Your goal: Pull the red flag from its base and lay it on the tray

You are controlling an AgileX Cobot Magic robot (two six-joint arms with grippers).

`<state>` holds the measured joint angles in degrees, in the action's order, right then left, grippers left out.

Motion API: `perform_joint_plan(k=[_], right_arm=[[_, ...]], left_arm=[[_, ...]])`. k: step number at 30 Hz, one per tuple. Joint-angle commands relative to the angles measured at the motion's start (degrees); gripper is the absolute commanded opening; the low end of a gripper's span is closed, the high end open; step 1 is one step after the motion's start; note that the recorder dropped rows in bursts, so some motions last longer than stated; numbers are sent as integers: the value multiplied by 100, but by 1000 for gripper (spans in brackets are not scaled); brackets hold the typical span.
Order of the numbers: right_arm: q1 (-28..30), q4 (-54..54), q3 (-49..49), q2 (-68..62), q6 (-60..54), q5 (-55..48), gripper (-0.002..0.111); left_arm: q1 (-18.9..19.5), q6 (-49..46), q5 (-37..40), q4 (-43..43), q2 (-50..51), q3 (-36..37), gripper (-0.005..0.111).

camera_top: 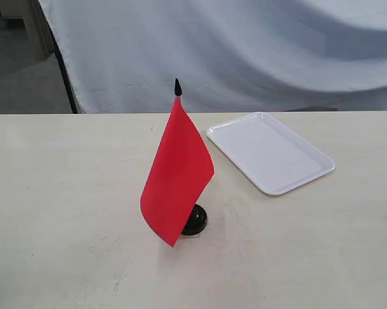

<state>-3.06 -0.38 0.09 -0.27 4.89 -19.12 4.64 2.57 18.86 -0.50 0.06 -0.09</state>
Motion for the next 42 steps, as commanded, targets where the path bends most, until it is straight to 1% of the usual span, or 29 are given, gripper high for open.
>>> perform_joint_plan(k=[1, 12, 16, 18, 23, 30, 33, 35, 37, 40, 42], right_arm=[[31, 38, -9, 27, -18, 11, -1], [31, 38, -9, 27, -17, 22, -1], [31, 38, -9, 27, -17, 212, -1], [31, 38, -9, 27, -17, 626, -1], [31, 38, -9, 27, -17, 2293, -1], [31, 38, -9, 27, 63, 4066, -1], [31, 38, -9, 27, 917, 4311, -1], [31, 38, -9, 27, 1743, 4253, -1], [31, 38, -9, 27, 2466, 3986, -1], [31, 38, -9, 27, 2544, 3766, -1], [31, 38, -9, 27, 2505, 4069, -1]], left_arm=[[13, 1, -24, 19, -6, 9, 0], [13, 1, -24, 19, -6, 9, 0], [13, 1, -24, 19, -6, 9, 0], [13, 1, -24, 19, -6, 9, 0], [13, 1, -24, 19, -6, 9, 0], [13, 1, -24, 19, -6, 9, 0], [13, 1, -24, 19, -6, 9, 0], [13, 1, -24, 19, -6, 9, 0], [13, 1, -24, 19, -6, 9, 0], [13, 1, -24, 19, -6, 9, 0], [13, 1, -24, 19, -6, 9, 0]])
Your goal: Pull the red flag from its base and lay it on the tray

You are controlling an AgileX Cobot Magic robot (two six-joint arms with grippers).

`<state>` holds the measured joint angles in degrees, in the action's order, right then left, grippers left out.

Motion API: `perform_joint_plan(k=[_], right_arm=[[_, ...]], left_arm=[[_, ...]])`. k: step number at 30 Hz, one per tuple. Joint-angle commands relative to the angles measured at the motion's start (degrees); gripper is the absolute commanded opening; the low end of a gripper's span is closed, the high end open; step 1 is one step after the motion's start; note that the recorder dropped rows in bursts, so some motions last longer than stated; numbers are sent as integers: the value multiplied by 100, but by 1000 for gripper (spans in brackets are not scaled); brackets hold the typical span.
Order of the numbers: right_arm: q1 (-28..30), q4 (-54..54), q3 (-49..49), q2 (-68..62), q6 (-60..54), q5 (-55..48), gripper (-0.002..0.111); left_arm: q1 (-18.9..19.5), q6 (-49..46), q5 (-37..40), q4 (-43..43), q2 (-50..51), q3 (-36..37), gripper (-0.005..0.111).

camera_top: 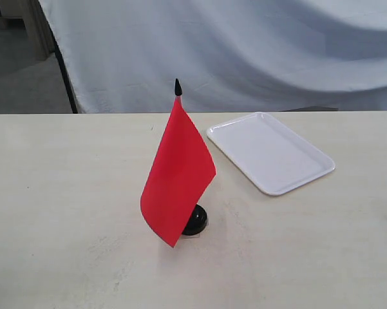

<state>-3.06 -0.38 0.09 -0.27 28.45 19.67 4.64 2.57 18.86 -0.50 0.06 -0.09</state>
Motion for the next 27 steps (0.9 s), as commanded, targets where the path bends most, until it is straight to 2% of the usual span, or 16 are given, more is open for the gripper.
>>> perform_joint_plan(k=[1, 4, 6, 8, 11, 12, 13, 15, 16, 17, 22, 25, 27], right_arm=[[31, 38, -9, 27, 148, 490, -1], [31, -63, -9, 27, 76, 1217, -1], [31, -372, -79, -166, -324, 1268, -1], [31, -536, -563, -987, -873, 1304, -1], [21, 38, -1256, -2145, -885, 1348, -1], [21, 920, -1651, -3071, -857, 1392, -1], [21, 1312, -1839, -3537, -743, 1439, -1], [10, 2229, -2175, -4780, -306, 1930, -1], [10, 2674, -2282, -5697, -233, 2547, -1], [10, 2787, -2310, -6064, -233, 2827, -1], [-5, 4104, -2786, -9670, -404, 4952, -1], [-325, 4851, -3545, -11323, -439, 5029, -1], [-681, 4958, -4087, -11984, -439, 5029, -1]], left_arm=[[13, 1, -24, 19, -6, 9, 0], [13, 1, -24, 19, -6, 9, 0], [13, 1, -24, 19, -6, 9, 0], [13, 1, -24, 19, -6, 9, 0], [13, 1, -24, 19, -6, 9, 0], [13, 1, -24, 19, -6, 9, 0], [13, 1, -24, 19, -6, 9, 0], [13, 1, -24, 19, -6, 9, 0], [13, 1, -24, 19, -6, 9, 0], [13, 1, -24, 19, -6, 9, 0], [13, 1, -24, 19, -6, 9, 0], [13, 1, -24, 19, -6, 9, 0], [13, 1, -24, 19, -6, 9, 0]])
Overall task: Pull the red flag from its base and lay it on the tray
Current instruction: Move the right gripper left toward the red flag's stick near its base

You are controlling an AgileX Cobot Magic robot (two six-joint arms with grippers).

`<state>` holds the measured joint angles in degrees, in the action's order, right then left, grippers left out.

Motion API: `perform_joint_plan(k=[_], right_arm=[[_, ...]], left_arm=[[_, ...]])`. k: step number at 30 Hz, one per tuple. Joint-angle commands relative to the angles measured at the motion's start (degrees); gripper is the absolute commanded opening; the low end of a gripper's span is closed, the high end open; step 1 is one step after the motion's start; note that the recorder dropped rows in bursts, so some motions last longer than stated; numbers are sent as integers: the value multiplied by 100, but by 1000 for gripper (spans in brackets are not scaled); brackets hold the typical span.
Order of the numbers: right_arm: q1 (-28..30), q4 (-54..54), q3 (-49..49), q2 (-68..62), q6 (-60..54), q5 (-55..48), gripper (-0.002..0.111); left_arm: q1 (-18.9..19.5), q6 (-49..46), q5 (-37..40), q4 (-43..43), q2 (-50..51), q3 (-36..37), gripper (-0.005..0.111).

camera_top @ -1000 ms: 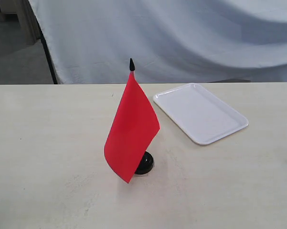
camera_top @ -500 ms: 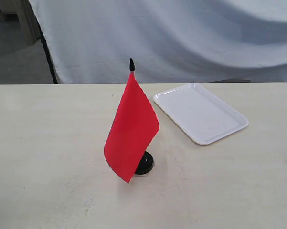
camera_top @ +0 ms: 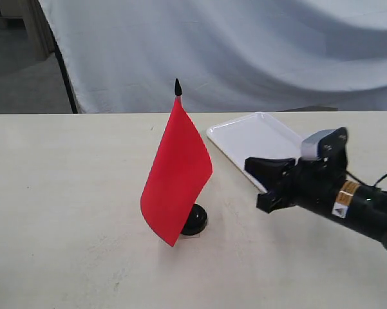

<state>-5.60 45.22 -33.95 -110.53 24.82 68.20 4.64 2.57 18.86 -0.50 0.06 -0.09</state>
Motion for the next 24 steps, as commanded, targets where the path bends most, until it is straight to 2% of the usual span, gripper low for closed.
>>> perform_joint_plan(k=[1, 7, 13, 14, 16, 18, 19, 21, 22, 24], right_arm=[[-566, 398, -838, -1128, -75, 176, -1], [-1115, 398, -1504, -1683, -75, 176, -1], [-1200, 332, -1652, -1770, -75, 176, 1], [-1200, 332, -1652, -1770, -75, 176, 5], [-1200, 332, -1652, -1770, -75, 176, 20], [-1200, 395, -1652, -1770, -75, 176, 40], [-1200, 405, -1652, -1770, -75, 176, 56], [-1200, 434, -1652, -1770, -75, 176, 73], [-1200, 434, -1652, -1770, -75, 176, 77], [-1200, 434, -1652, -1770, -75, 176, 76]], left_arm=[[13, 1, -24, 19, -6, 9, 0], [13, 1, -24, 19, -6, 9, 0], [13, 1, -24, 19, -6, 9, 0], [13, 1, -24, 19, -6, 9, 0], [13, 1, -24, 19, -6, 9, 0], [13, 1, -24, 19, -6, 9, 0], [13, 1, -24, 19, -6, 9, 0], [13, 1, -24, 19, -6, 9, 0], [13, 1, -24, 19, -6, 9, 0], [13, 1, -24, 19, -6, 9, 0]])
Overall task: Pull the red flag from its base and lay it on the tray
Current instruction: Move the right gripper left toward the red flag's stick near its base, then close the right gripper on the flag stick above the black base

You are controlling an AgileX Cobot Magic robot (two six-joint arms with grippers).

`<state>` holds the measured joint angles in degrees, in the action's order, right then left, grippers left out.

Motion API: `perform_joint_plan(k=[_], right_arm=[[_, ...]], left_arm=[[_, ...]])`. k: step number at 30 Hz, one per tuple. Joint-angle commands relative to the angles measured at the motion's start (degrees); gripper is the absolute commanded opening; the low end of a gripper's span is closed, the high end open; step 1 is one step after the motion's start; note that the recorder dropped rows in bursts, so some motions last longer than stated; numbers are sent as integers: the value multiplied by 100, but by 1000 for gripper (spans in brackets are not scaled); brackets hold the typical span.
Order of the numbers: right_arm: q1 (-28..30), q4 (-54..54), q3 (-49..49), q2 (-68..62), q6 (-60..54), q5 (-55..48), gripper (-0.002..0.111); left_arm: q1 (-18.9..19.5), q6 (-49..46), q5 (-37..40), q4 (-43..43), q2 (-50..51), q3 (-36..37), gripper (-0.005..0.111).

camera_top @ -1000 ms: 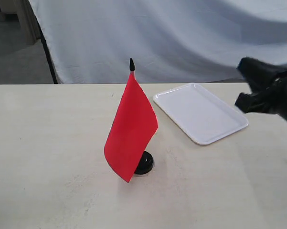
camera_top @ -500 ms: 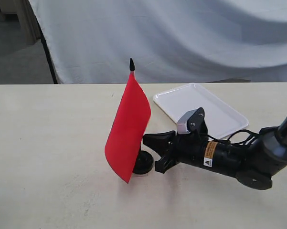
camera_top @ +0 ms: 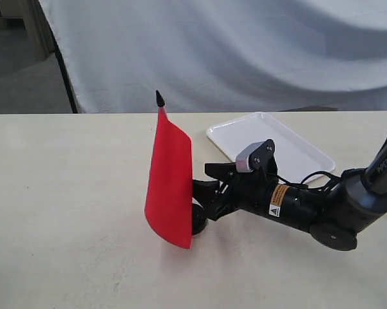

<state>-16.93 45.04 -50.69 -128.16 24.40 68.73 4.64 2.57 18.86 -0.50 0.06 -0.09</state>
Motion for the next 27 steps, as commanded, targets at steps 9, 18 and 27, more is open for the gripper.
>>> perform_joint_plan(k=[9, 18, 27], right_arm=[[-147, 533, 22, -7, 5, 123, 67], [456, 1880, 22, 11, 498, 123, 67], [457, 2132, 22, 11, 462, 123, 67]], left_arm=[[13, 1, -24, 19, -6, 9, 0], [13, 1, -24, 19, -6, 9, 0], [13, 1, -24, 19, -6, 9, 0]])
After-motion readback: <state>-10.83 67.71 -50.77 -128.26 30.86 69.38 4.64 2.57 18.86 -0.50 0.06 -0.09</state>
